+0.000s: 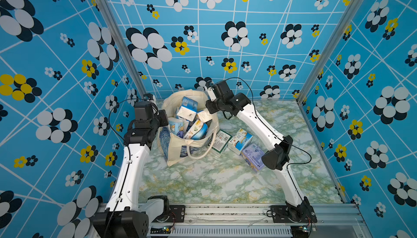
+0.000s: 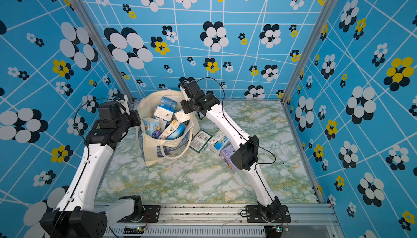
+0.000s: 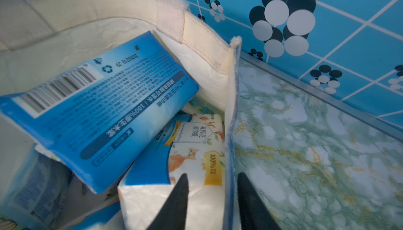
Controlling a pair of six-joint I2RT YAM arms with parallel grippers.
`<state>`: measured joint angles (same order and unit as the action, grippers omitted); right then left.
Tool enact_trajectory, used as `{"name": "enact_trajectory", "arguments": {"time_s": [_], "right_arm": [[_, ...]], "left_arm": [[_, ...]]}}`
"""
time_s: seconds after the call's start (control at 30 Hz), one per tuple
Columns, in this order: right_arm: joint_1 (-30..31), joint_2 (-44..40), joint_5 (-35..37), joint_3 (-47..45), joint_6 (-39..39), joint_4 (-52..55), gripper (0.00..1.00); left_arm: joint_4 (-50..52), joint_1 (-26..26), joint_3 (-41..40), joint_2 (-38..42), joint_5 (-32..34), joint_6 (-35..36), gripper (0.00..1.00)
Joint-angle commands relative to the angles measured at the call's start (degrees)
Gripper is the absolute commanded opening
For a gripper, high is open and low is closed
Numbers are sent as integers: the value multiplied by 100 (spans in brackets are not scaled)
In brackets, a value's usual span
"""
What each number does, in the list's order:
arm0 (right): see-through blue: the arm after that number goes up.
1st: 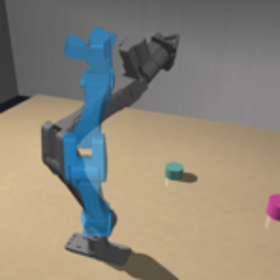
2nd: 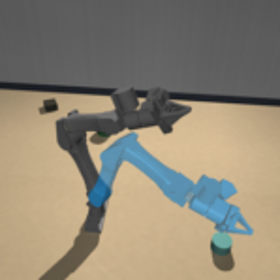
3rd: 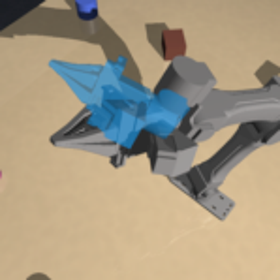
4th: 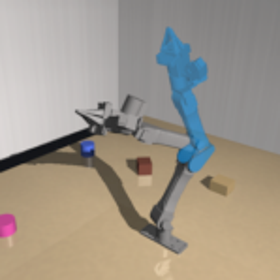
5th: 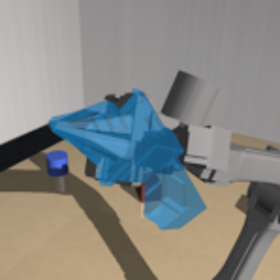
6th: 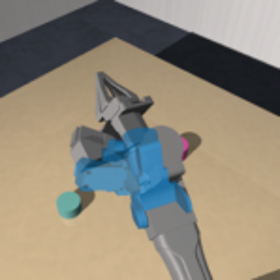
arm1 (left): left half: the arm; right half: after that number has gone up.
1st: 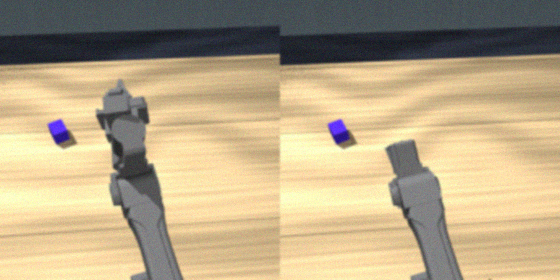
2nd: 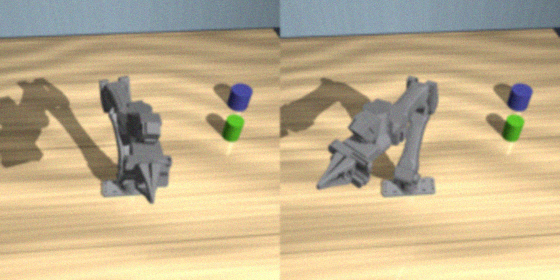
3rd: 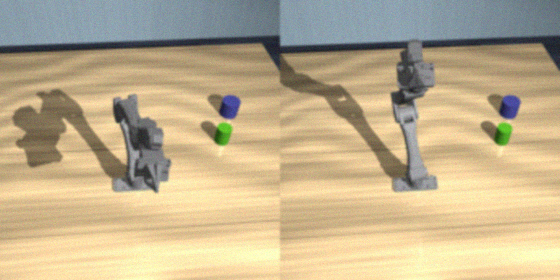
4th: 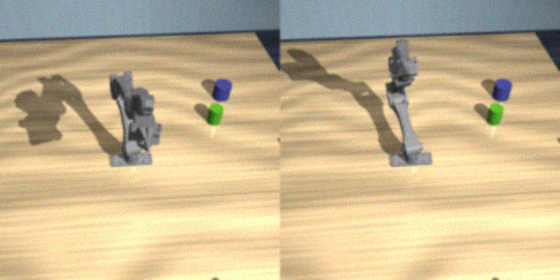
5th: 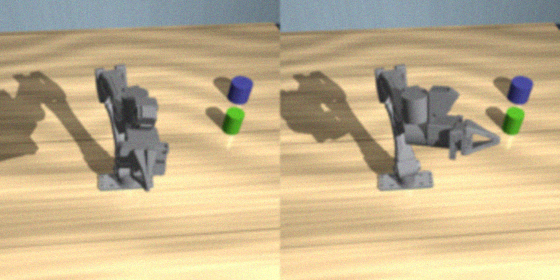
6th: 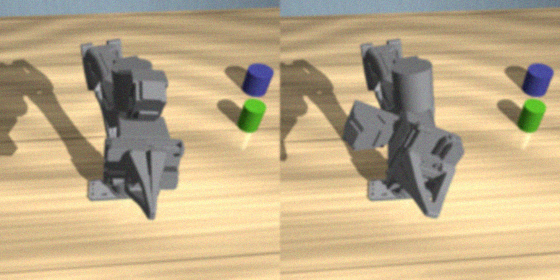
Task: Put tissues into the canvas bag
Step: Adjust the canvas bag at the center of the board.
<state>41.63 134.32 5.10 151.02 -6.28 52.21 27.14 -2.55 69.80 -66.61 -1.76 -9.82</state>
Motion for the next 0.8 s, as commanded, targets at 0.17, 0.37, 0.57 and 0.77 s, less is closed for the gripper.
{"name": "enact_trajectory", "arguments": {"time_s": [0.17, 0.37, 0.57, 0.77], "right_arm": [[-102, -448, 594, -318, -15, -376, 0], [-102, -2085, 1096, -2629, 154, -2522, 0], [-102, -3561, 1475, -4687, 317, -4142, 0], [-173, -3178, 1543, -4779, 465, -3771, 0]], "left_arm": [[-904, 128, 351, -194, -44, -30, 0], [-1181, 180, 711, -490, 34, 36, 0], [-1495, 193, 636, -280, 441, 131, 0], [-1462, 161, 63, -596, 464, -5, 0]]}}
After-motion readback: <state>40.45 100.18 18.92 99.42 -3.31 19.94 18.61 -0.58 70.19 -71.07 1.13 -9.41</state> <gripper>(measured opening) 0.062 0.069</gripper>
